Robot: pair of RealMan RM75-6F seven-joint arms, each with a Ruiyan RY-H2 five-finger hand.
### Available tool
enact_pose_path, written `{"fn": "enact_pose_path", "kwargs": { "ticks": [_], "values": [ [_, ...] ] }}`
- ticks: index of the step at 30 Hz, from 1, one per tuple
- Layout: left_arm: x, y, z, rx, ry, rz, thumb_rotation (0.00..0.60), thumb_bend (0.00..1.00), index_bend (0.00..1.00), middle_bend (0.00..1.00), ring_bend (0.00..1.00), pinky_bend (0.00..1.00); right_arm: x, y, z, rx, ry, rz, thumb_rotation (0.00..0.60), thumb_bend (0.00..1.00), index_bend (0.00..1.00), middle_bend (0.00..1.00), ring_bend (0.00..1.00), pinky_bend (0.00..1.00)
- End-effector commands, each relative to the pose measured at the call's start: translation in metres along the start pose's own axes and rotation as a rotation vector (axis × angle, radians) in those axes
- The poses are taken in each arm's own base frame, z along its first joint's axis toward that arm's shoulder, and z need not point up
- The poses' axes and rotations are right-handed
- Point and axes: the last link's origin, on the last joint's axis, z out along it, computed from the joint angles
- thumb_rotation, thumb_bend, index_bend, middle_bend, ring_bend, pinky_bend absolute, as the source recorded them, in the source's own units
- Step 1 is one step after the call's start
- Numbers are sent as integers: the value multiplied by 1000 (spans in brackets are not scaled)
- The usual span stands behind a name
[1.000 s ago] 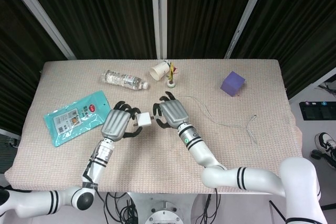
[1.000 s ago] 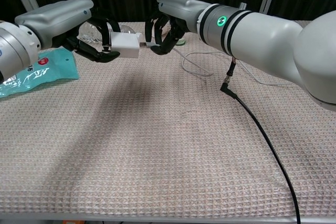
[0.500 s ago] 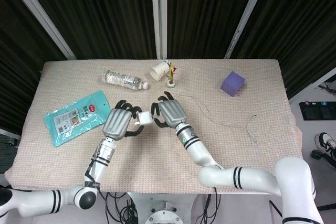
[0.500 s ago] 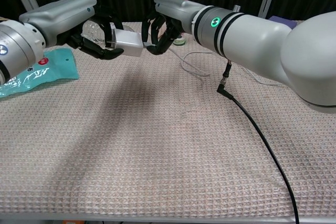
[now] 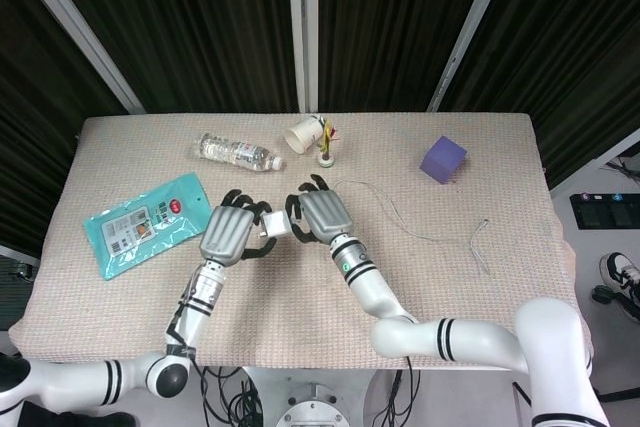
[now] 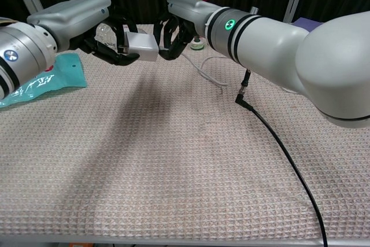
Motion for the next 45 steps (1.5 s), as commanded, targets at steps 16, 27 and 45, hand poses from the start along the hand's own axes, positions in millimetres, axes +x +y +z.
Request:
{"fn": "enact_pose_path", "kwargs": {
  "ticks": [16, 27, 45],
  "values": [
    [-3, -8, -2, 10, -12, -18, 439, 382, 523, 466, 255, 167, 3, 12, -9, -30, -22, -50, 600, 62, 105, 240, 20, 0],
    [-29, -38, -5, 54, -70, 4, 442, 381, 522, 454, 237, 157, 35, 42, -35, -62, 16, -140, 600, 23, 0, 121, 0, 0],
    [-14, -89, -37, 130, -93, 95, 600, 285, 138, 204, 31, 3, 93, 106, -117, -134, 101, -234, 600, 26, 0, 132, 0, 0]
  ]
}}
